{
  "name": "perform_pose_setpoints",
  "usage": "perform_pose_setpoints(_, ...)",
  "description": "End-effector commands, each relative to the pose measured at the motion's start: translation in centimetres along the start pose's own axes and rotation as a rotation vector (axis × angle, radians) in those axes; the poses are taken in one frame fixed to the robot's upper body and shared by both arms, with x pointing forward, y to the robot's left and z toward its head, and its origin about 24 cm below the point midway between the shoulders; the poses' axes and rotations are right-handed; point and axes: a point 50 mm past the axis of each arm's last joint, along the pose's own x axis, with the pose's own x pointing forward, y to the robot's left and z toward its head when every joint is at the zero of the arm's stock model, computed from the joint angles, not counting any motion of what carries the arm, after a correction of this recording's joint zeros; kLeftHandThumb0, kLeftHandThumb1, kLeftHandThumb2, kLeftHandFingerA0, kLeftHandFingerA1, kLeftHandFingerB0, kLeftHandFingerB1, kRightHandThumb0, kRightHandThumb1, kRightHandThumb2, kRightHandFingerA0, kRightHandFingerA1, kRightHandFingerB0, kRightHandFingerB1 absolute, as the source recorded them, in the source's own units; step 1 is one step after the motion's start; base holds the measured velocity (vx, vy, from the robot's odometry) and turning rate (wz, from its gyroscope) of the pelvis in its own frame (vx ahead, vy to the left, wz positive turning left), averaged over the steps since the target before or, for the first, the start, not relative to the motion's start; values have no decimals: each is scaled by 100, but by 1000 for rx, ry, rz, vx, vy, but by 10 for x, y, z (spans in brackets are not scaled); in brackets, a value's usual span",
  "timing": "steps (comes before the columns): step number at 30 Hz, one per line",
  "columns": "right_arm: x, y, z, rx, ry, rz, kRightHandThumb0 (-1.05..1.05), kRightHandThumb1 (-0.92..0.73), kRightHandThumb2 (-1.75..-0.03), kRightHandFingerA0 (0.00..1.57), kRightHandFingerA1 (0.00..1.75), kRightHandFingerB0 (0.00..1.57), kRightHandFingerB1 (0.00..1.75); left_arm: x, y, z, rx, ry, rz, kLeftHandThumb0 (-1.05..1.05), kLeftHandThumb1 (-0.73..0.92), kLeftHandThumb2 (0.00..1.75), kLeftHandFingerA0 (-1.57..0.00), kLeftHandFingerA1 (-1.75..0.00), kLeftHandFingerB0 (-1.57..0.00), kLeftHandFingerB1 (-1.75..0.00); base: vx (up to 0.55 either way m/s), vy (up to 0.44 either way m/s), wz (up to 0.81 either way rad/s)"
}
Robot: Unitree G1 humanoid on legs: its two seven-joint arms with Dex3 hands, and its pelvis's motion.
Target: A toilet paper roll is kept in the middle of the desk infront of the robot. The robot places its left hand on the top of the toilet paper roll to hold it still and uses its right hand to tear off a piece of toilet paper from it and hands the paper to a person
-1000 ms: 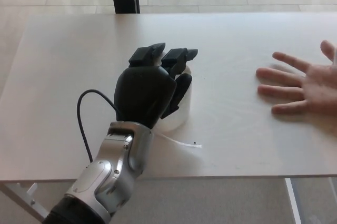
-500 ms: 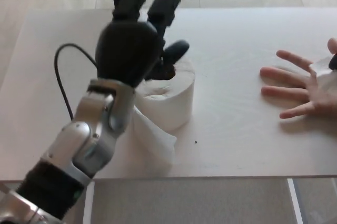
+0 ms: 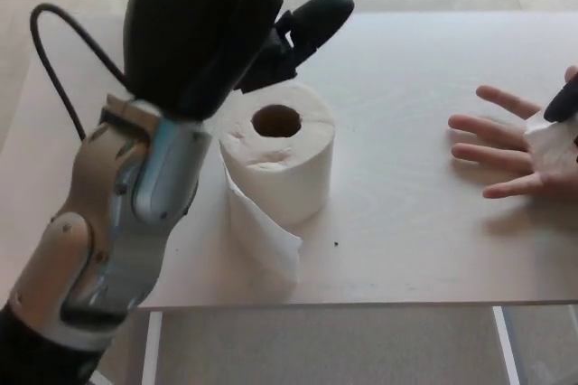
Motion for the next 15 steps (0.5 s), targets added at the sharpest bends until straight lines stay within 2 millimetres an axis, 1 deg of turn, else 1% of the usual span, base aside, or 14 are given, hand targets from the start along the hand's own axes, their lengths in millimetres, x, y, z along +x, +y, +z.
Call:
perform_pose_setpoints(1, 18, -22, -8, -179, 20, -109, -7, -48, -93, 114, 133, 93, 119, -77, 15, 17, -181, 36, -149, -64, 78, 94, 0, -13, 0, 0, 0, 0, 0)
perform_pose_setpoints(2, 18, -23, -9, -180, 20, -111, -7, -48, -93, 114, 133, 93, 119, -78, 15, 17, -182, 39, -150, -64, 78, 94, 0, -13, 0, 0, 0, 0, 0)
perform_pose_setpoints(3, 18, -23, -10, -184, 28, -112, -7, -64, -72, 80, 171, 70, 147, -81, 15, 16, -184, 54, -153, -53, 82, 80, 0, 0, 0, -10, 0, 0, 0)
perform_pose_setpoints(4, 17, -25, -13, -163, 37, -98, -8, -67, -74, 80, 169, 69, 145, -85, 15, 13, -186, 75, -150, -64, 78, 93, 0, -15, 0, -8, 0, 0, 0)
perform_pose_setpoints(5, 17, -25, -13, -150, 40, -87, -7, -64, -79, 84, 158, 78, 125, -87, 14, 12, -203, 92, -146, -54, 83, 78, 0, 0, 0, -14, 0, 0, 0)
perform_pose_setpoints(6, 17, -25, -13, -147, 43, -76, -10, -61, -67, 91, 144, 86, 85, -90, 14, 10, -227, 114, -133, -64, 77, 91, 0, -11, -2, -10, 0, 0, 0)
perform_pose_setpoints(7, 18, -24, -13, -154, 41, -66, -17, -58, -57, 90, 143, 82, 62, -91, 14, 9, -237, 125, -126, -54, 83, 74, 0, 0, 0, -20, 0, 0, 0)
perform_pose_setpoints(8, 17, -21, -13, -158, 32, -48, -18, -62, -60, 86, 139, 71, 56, -93, 14, 8, -243, 135, -121, -54, 85, 73, 0, 0, 0, -22, 0, 0, 0)
perform_pose_setpoints(9, 17, -19, -13, -150, 25, -39, -18, -62, -60, 86, 139, 71, 56, -94, 14, 7, -249, 140, -118, -54, 85, 73, 0, 0, 0, -22, 0, 0, 0)
perform_pose_setpoints(10, 15, -10, -17, -221, 74, 76, -25, -67, -60, 65, 100, 45, 38, -97, 13, 8, -270, 155, -128, -54, 85, 74, 0, 0, 0, -22, 0, 0, 0)
perform_pose_setpoints(11, 15, -8, -18, -269, 88, 111, -35, -66, -60, 45, 58, 36, 33, -98, 12, 9, -275, 158, -127, -62, 78, 91, 0, -9, -4, -10, 0, 0, 0)
perform_pose_setpoints(13, 13, 0, -21, -423, 101, 188, -55, -65, -61, 6, 36, 21, 29, -101, 12, 10, -283, 161, -129, -63, 78, 91, 0, -8, -4, -11, 0, 0, 0)
perform_pose_setpoints(14, 12, 4, -22, -455, 123, 238, -77, -52, -82, 0, 8, 4, 28, -103, 11, 10, -290, 163, -131, -54, 85, 71, 0, 0, 0, -23, 0, 0, 0)
perform_pose_setpoints(15, 12, 4, -22, -456, 123, 239, -77, -52, -82, 0, 8, 4, 28, -103, 11, 10, -291, 163, -131, -54, 85, 71, 0, 0, 0, -23, 0, 0, 0)
